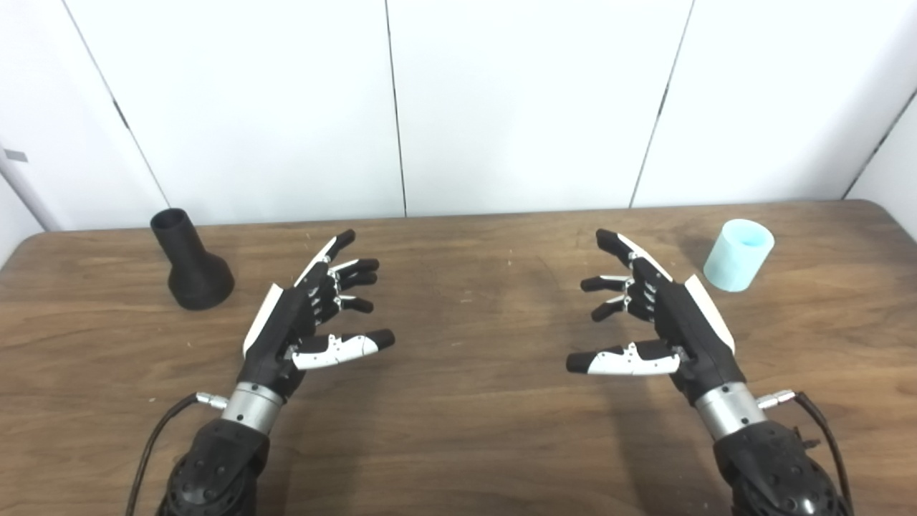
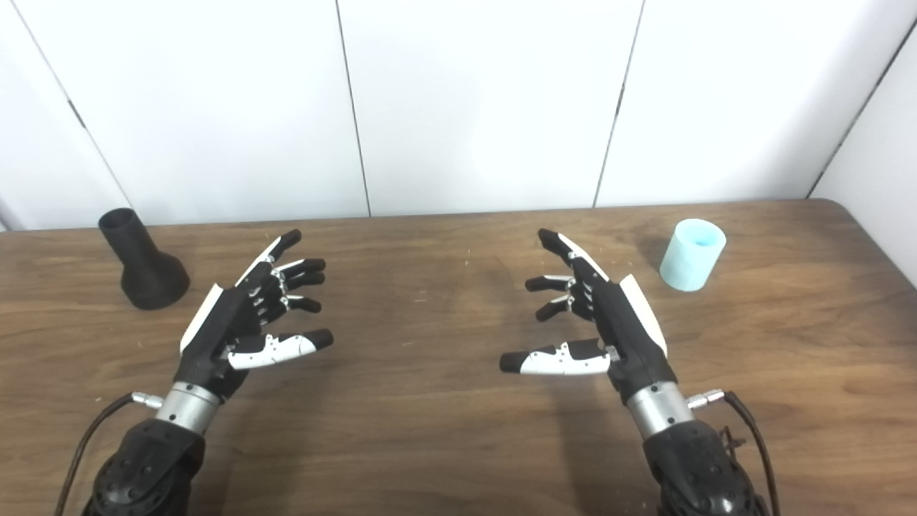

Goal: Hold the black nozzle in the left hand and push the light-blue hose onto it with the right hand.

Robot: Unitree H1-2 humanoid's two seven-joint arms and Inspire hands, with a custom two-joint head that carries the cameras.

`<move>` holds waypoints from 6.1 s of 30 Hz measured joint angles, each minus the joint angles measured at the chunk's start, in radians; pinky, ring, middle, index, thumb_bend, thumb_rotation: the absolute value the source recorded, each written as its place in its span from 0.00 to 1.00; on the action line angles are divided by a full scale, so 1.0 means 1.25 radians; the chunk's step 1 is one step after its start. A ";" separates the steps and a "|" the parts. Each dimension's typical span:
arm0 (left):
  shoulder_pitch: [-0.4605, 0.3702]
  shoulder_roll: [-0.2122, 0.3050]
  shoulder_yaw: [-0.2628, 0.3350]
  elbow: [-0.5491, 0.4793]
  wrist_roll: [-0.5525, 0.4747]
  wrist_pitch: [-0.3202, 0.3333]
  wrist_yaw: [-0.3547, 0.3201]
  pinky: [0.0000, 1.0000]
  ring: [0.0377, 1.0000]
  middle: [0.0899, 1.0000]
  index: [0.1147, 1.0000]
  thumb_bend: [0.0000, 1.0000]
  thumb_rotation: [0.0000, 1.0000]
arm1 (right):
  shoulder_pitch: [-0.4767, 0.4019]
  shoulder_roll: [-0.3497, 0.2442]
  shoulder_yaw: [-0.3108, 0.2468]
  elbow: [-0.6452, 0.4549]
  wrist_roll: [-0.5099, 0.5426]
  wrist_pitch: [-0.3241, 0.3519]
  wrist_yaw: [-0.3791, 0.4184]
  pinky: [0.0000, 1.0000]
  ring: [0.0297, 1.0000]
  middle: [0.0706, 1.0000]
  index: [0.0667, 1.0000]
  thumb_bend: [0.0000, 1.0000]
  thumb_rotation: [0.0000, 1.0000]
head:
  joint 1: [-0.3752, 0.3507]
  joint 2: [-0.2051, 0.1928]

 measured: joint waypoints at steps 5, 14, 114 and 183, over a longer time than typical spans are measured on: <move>0.000 0.000 0.000 0.000 0.000 0.000 0.000 0.61 0.78 0.76 0.88 0.73 0.02 | 0.000 0.000 0.000 0.000 0.005 0.001 0.000 0.53 0.72 0.92 0.90 0.81 0.12 | 0.000 0.001; 0.000 0.000 0.000 0.000 0.001 0.000 0.000 0.61 0.78 0.76 0.88 0.73 0.01 | 0.000 0.000 0.000 0.000 0.005 0.001 0.000 0.53 0.71 0.92 0.90 0.81 0.12 | -0.001 0.001; -0.215 0.175 0.185 0.171 0.609 0.423 0.041 1.00 1.00 0.93 0.98 1.00 0.38 | 0.010 -0.069 -0.080 0.105 0.093 -0.122 0.020 0.47 0.71 0.94 1.00 0.62 0.00 | 0.417 -0.196; -0.314 0.207 -0.086 0.461 0.590 0.370 0.228 0.81 0.66 0.53 0.41 0.52 0.06 | 0.026 -0.070 -0.085 0.034 0.106 -0.063 0.030 0.46 0.69 0.92 0.98 0.63 0.07 | 0.378 -0.133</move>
